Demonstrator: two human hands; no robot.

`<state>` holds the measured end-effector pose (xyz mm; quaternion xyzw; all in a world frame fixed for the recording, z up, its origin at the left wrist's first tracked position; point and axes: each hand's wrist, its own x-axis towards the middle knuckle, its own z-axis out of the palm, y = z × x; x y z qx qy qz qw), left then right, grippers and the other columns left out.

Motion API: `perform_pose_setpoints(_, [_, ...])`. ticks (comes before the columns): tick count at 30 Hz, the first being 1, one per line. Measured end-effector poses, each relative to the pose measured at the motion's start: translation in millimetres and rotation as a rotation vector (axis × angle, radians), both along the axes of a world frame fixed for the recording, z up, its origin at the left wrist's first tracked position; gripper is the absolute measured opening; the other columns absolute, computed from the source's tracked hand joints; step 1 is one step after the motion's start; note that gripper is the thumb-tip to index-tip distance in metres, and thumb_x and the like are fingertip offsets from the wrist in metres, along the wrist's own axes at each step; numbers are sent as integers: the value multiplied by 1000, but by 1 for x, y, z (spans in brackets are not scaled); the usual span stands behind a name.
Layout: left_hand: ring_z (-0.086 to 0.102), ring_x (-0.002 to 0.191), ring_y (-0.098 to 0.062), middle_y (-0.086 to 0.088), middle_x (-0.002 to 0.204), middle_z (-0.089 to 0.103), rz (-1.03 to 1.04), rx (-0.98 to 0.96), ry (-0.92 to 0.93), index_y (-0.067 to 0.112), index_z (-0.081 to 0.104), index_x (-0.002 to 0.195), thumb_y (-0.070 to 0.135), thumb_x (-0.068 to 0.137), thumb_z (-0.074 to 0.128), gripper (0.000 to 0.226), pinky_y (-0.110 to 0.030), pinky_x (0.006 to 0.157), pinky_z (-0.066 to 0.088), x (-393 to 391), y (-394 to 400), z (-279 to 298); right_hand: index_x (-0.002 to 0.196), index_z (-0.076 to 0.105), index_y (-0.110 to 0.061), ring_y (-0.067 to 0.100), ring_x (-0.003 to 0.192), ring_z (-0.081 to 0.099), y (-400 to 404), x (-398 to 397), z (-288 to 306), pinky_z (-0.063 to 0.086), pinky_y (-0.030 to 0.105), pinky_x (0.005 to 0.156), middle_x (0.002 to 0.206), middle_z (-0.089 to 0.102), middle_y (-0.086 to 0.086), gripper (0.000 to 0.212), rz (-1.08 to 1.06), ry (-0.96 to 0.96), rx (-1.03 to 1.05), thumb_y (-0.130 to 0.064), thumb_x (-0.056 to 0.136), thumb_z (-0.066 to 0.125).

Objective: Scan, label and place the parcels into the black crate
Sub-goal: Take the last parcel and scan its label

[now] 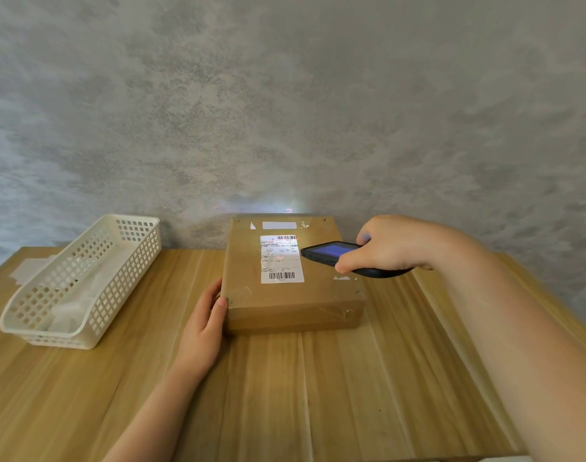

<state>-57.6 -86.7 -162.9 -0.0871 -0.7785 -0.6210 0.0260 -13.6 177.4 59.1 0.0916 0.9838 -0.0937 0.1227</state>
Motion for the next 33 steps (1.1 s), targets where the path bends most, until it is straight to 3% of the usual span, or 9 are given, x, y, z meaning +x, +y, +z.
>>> perform_pose_setpoints(11, [46, 119, 20, 31, 128, 56, 8, 13, -16, 39, 49, 136, 28, 106, 41, 33, -11, 92, 36, 0, 0, 0, 66, 51, -14, 18, 54, 39, -6, 9, 6, 25, 30, 54, 61, 41, -1, 53, 52, -56, 12, -64, 74, 67])
perform_pose_setpoints(17, [46, 121, 18, 28, 132, 56, 6, 26, -11, 35, 50, 138, 28, 106, 42, 34, -9, 94, 34, -1, 0, -2, 74, 65, -10, 18, 55, 43, -9, 17, 14, 29, 29, 55, 61, 46, -2, 56, 123, -122, 35, -66, 71, 66])
perform_pose_setpoints(20, [46, 121, 17, 24, 132, 56, 2, 22, -1, 32, 51, 139, 25, 107, 41, 34, -10, 95, 35, -1, 0, -2, 71, 62, -16, 18, 54, 44, -8, 20, 17, 31, 29, 56, 59, 46, -3, 51, 144, -133, 60, -67, 72, 66])
perform_pose_setpoints(28, [46, 119, 20, 30, 128, 56, 9, 8, 2, 38, 50, 135, 27, 107, 41, 32, -11, 93, 35, 0, 0, 0, 72, 59, -20, 17, 55, 43, -2, 28, 19, 31, 32, 59, 62, 46, -2, 49, 149, -173, 45, -69, 69, 66])
perform_pose_setpoints(33, [45, 117, 23, 43, 120, 55, 12, 16, -8, 43, 50, 129, 26, 106, 42, 30, -1, 89, 33, 0, 1, 3, 87, 65, -8, 17, 61, 47, 1, 29, 17, 34, 32, 61, 68, 52, -2, 68, 160, -195, 67, -73, 64, 64])
